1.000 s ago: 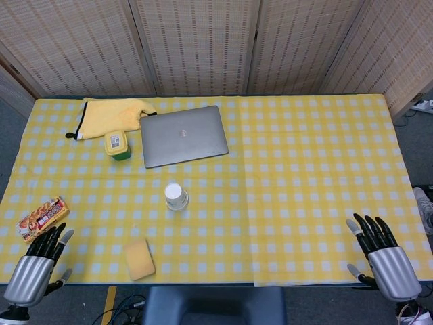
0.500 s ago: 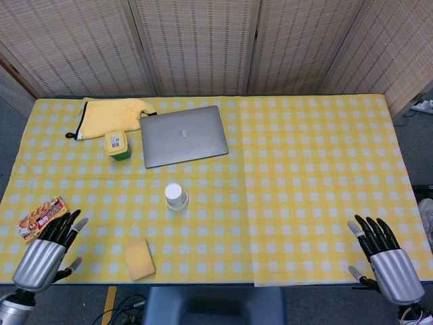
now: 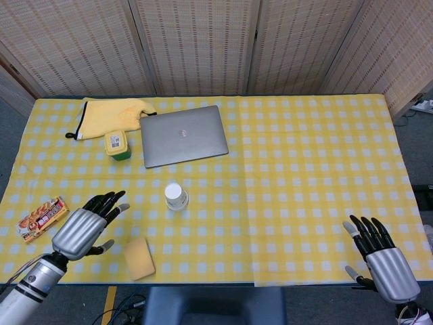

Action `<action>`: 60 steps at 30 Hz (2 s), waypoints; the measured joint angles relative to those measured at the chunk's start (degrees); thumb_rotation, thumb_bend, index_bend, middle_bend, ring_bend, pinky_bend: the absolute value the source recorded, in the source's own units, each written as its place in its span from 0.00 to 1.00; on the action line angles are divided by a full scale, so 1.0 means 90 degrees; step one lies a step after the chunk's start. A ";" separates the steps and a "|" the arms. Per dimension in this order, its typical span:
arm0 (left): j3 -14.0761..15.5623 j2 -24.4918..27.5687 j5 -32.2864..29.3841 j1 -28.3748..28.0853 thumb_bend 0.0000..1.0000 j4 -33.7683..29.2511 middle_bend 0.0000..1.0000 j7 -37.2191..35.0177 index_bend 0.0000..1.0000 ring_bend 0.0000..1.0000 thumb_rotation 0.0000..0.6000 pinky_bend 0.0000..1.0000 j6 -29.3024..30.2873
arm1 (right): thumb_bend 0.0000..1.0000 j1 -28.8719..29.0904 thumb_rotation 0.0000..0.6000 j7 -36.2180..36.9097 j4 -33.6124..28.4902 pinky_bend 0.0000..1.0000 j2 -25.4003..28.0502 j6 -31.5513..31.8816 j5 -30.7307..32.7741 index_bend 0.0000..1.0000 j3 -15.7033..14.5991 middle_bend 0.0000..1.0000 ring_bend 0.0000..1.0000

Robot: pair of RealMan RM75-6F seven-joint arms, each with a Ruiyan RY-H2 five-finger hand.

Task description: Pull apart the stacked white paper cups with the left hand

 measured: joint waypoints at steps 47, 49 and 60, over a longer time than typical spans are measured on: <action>0.0265 -0.2149 -0.6438 -0.5156 0.34 0.1879 0.00 0.2462 0.22 0.00 1.00 0.16 -0.1800 | 0.19 0.0216 1.00 0.0571 -0.0093 0.00 0.0275 -0.0263 0.0519 0.00 0.0188 0.00 0.00; 0.0320 -0.2198 -0.6468 -0.5215 0.34 0.1966 0.00 0.2438 0.22 0.00 1.00 0.16 -0.1836 | 0.19 0.0221 1.00 0.0576 -0.0095 0.00 0.0278 -0.0272 0.0528 0.00 0.0190 0.00 0.00; 0.0514 -0.2421 -0.6612 -0.5477 0.34 0.2352 0.00 0.2254 0.25 0.00 1.00 0.16 -0.1974 | 0.19 0.0225 1.00 0.0632 -0.0093 0.00 0.0305 -0.0268 0.0575 0.00 0.0206 0.00 0.00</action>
